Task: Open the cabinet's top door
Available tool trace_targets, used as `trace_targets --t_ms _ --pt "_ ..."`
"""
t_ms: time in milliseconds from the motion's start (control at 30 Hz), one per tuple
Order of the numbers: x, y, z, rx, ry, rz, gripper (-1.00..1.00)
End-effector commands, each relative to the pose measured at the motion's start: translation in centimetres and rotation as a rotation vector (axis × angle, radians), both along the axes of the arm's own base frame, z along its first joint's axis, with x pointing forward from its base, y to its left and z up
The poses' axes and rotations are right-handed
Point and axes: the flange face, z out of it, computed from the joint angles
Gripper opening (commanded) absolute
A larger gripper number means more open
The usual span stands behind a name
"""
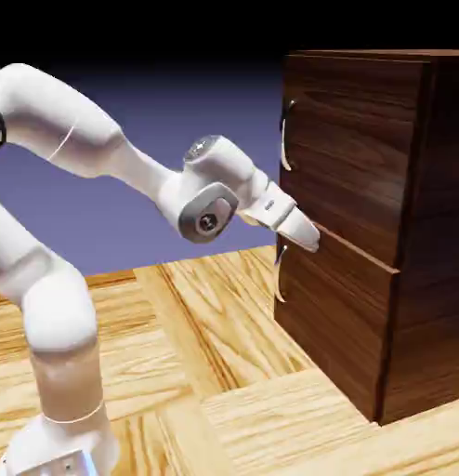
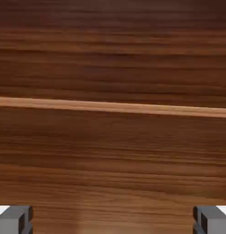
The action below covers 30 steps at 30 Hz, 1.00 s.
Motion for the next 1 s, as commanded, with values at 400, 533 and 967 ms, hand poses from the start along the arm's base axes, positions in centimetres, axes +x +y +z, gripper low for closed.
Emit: trace_targets --t_ms 400,533,967 --pt "-2.5 2.1 11.8 0.754 -0.315 -0.515 0.0" --pt "-3.6 3.8 14.3 1.002 -0.389 -0.615 0.0" --pt "-5.4 12.1 16.9 1.819 -0.47 -0.808 0.0"
